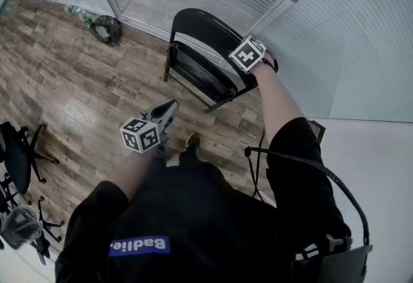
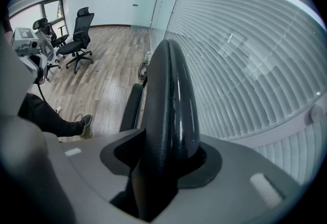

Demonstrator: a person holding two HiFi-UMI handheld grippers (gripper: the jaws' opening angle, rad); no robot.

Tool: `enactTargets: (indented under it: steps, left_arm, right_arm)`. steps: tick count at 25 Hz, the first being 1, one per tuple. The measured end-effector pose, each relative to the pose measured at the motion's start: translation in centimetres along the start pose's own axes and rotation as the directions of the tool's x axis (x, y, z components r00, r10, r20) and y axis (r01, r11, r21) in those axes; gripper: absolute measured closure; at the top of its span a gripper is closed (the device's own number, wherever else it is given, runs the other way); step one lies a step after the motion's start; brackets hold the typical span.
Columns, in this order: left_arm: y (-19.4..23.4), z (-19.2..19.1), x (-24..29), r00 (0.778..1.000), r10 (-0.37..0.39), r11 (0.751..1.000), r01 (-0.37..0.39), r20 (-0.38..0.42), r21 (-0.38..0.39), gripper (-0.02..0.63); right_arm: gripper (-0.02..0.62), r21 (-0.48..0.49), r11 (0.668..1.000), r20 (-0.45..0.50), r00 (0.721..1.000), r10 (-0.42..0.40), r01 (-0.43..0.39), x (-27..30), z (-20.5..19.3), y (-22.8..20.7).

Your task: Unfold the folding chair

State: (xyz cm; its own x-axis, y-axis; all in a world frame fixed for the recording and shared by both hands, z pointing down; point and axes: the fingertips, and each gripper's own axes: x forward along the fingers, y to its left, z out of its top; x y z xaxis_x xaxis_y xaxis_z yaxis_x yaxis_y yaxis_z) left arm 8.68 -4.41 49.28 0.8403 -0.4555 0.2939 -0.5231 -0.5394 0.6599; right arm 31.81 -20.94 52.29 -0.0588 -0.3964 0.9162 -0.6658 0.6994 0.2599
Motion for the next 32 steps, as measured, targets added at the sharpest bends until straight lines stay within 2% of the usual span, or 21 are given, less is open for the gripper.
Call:
enactTargets:
  steps: [16, 23, 32]
  left_arm:
    - [0.4, -1.4, 3.7, 0.999, -0.025, 0.999, 0.023, -0.031, -0.048, 0.598]
    - [1.3, -1.6, 4.7, 0.999, -0.011, 0.998, 0.009, -0.045, -0.059, 0.595]
    - [2.2, -1.9, 7.0, 0.998, -0.019, 0.996, 0.014, -0.064, -0.085, 0.541]
  right_arm:
    - [0.41, -0.005, 1.0, 0.004, 1.0, -0.003, 0.003, 0.3, -0.2, -0.5]
    - [0.41, -0.004, 1.0, 0.001, 1.0, 0.002, -0.002, 0.1, -0.2, -0.5]
    - [0.41, -0.006, 1.0, 0.001, 1.0, 0.003, -0.003, 0.1, -0.2, -0.8]
